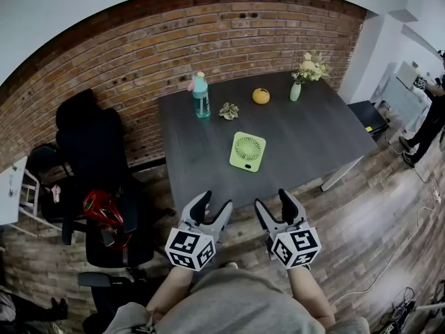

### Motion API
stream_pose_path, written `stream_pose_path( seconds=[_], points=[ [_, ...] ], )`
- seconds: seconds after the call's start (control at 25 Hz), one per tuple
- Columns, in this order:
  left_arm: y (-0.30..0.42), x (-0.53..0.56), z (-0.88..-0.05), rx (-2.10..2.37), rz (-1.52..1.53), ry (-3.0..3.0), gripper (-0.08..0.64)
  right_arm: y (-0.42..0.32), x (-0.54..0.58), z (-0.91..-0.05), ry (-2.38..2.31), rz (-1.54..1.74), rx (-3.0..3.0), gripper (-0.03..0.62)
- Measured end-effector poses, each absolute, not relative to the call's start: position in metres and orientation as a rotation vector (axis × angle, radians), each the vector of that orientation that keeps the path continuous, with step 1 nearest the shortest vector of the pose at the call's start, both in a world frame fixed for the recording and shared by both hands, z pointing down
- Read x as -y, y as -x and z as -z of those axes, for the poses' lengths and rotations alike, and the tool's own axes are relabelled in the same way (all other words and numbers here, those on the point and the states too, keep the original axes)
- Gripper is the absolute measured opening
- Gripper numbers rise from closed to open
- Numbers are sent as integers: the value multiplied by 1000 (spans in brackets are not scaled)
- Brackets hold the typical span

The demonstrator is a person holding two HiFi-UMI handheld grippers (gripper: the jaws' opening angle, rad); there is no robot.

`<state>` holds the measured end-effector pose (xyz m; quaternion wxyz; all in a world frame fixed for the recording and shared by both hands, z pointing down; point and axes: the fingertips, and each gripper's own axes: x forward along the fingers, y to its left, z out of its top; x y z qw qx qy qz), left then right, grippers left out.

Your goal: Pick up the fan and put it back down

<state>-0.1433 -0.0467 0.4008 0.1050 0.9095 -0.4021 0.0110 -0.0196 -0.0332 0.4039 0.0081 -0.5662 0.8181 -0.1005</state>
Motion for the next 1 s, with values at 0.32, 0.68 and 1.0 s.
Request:
stream_pose_path(
  seconds=[0.32, 0.68, 1.0],
  points=[
    [139, 89, -409, 1175, -26, -2660, 241, 14, 73, -411, 1789, 331, -2547, 295],
    [135, 119, -420, 1195, -26, -2620, 241, 6, 102, -417, 1786, 329, -2558, 295],
    [120, 159, -434, 1251, -30, -2573, 241, -17, 149, -431, 1746, 360, -2592, 294]
  ],
)
